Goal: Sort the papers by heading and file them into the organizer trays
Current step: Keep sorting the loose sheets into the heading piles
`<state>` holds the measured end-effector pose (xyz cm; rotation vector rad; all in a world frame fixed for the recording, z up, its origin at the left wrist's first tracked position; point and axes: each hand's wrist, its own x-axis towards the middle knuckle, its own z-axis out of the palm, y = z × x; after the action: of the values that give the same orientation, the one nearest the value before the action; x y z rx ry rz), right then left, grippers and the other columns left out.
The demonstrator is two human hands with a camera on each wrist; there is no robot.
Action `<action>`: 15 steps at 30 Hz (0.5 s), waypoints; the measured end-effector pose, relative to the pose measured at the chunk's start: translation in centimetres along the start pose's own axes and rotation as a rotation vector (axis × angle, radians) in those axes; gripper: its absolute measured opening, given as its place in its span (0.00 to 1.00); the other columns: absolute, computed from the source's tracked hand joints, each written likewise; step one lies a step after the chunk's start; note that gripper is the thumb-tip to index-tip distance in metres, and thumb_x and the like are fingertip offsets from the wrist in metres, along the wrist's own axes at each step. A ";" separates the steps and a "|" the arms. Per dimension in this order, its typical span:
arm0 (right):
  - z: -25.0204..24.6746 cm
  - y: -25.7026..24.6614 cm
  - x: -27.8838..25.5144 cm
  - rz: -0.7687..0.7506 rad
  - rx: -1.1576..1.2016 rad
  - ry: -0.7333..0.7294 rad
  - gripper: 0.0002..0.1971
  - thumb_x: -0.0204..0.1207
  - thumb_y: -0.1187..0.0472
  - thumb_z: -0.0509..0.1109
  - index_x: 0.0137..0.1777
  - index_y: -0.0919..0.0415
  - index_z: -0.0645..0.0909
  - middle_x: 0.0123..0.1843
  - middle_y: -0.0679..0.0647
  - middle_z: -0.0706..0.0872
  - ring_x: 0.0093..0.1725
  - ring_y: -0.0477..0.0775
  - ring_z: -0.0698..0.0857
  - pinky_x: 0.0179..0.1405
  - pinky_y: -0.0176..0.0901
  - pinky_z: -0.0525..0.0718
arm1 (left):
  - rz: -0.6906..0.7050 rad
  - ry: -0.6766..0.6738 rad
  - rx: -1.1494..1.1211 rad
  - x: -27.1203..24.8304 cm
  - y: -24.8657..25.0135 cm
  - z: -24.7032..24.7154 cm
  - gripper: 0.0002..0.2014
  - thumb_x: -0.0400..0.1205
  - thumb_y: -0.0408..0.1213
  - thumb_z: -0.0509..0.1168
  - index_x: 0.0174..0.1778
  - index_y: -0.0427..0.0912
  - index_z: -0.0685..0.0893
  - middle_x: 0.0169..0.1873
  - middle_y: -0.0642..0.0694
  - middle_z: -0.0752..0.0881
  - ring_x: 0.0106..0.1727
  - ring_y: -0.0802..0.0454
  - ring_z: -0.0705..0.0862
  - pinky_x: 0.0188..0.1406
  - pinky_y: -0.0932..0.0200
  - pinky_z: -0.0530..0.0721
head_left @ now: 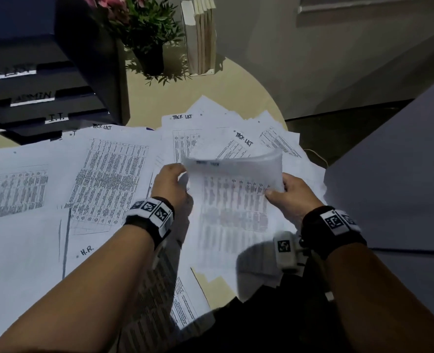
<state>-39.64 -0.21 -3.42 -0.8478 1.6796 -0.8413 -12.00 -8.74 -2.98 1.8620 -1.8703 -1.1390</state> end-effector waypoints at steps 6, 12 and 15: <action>-1.6 0.6 -0.1 0.123 -0.437 0.407 0.11 0.80 0.60 0.69 0.38 0.58 0.73 0.40 0.50 0.77 0.48 0.57 0.76 0.47 0.42 0.73 | -0.070 -0.057 0.264 1.0 0.2 2.1 0.41 0.74 0.42 0.79 0.81 0.46 0.67 0.69 0.36 0.76 0.68 0.35 0.79 0.65 0.44 0.80; -3.1 0.1 0.3 0.032 -0.238 0.459 0.16 0.81 0.60 0.69 0.66 0.62 0.80 0.61 0.52 0.84 0.61 0.52 0.81 0.63 0.44 0.77 | -0.175 0.170 -0.002 0.3 -0.3 0.7 0.17 0.78 0.38 0.74 0.62 0.39 0.83 0.48 0.42 0.87 0.51 0.42 0.86 0.46 0.59 0.77; -3.8 -1.5 0.2 -0.080 -0.108 0.385 0.15 0.81 0.64 0.69 0.66 0.54 0.82 0.57 0.48 0.87 0.57 0.51 0.85 0.60 0.47 0.81 | -0.163 0.172 0.088 0.5 -1.1 -0.9 0.12 0.80 0.38 0.72 0.57 0.38 0.87 0.46 0.39 0.89 0.44 0.46 0.83 0.43 0.61 0.75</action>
<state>-43.17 -0.62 -1.37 -0.8704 2.0522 -1.0248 -10.66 -9.31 -3.33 2.1207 -1.7268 -0.9231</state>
